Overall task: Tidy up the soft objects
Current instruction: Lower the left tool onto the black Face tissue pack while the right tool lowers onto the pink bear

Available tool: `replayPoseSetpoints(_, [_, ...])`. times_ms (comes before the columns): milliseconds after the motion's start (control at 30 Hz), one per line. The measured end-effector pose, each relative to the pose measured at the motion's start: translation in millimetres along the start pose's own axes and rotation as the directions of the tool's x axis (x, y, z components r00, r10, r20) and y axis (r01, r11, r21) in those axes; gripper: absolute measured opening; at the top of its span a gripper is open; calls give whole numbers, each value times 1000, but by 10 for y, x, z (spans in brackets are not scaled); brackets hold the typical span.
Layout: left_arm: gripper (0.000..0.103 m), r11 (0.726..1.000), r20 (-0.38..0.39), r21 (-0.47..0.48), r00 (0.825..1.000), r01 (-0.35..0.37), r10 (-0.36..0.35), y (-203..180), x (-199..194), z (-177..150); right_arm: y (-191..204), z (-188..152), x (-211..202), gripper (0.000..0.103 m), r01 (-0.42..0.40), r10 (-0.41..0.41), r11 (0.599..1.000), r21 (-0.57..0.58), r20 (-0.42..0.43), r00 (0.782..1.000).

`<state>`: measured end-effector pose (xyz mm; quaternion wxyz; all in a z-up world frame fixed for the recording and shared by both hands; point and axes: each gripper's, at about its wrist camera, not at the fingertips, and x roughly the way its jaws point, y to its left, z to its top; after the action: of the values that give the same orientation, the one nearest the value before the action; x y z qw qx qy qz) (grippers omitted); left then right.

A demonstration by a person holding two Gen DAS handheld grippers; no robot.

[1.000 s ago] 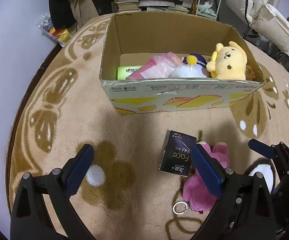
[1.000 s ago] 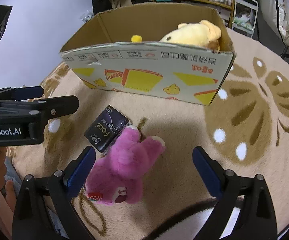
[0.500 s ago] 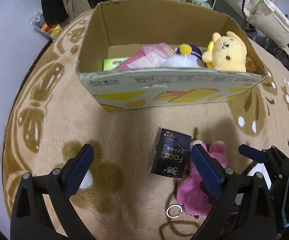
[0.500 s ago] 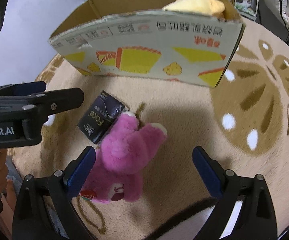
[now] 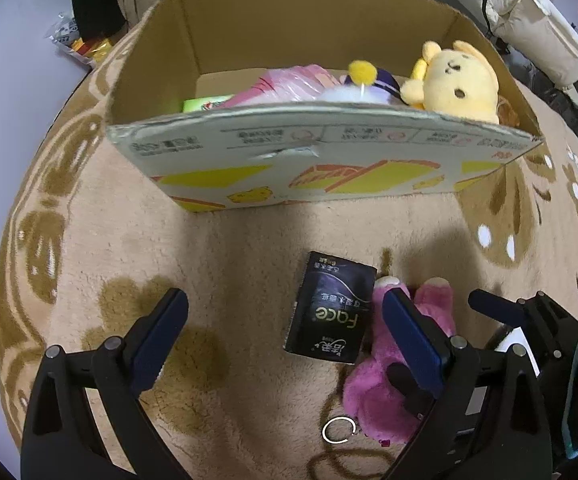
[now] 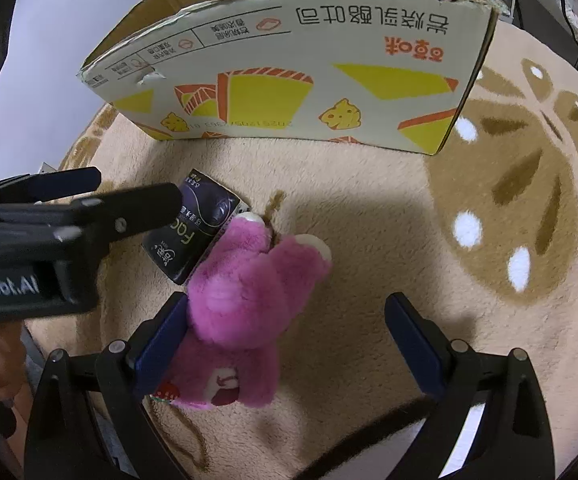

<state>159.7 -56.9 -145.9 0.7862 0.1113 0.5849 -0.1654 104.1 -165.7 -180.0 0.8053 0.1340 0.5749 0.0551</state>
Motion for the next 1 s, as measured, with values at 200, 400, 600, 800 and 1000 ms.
replayPoseSetpoints(200, [97, 1000, -38, -3, 999, -3, 3, -23, 126, 10, 40, 16, 51, 101, -8, 8, 1000, -3, -3, 1000])
replayPoseSetpoints(400, [97, 1000, -73, -4, 997, 4, -5, -47, 270, 18, 135, 41, 105, 101, -29, 29, 999, -23, -4, 1000])
replayPoseSetpoints(600, [97, 1000, -109, -13, 994, 13, -14, -87, 439, 52, 159, 68, 206, 97, -30, 29, 999, -17, -22, 999])
replayPoseSetpoints(800, [97, 1000, -121, -27, 992, 13, -16, 12, 572, 130, 158, 56, 226, 95, -36, 36, 999, -20, -25, 999])
replayPoseSetpoints(1000, [97, 1000, -114, -9, 993, -9, 8, -7, 634, 119, 91, 36, 197, 95, -42, 41, 999, -13, -24, 999])
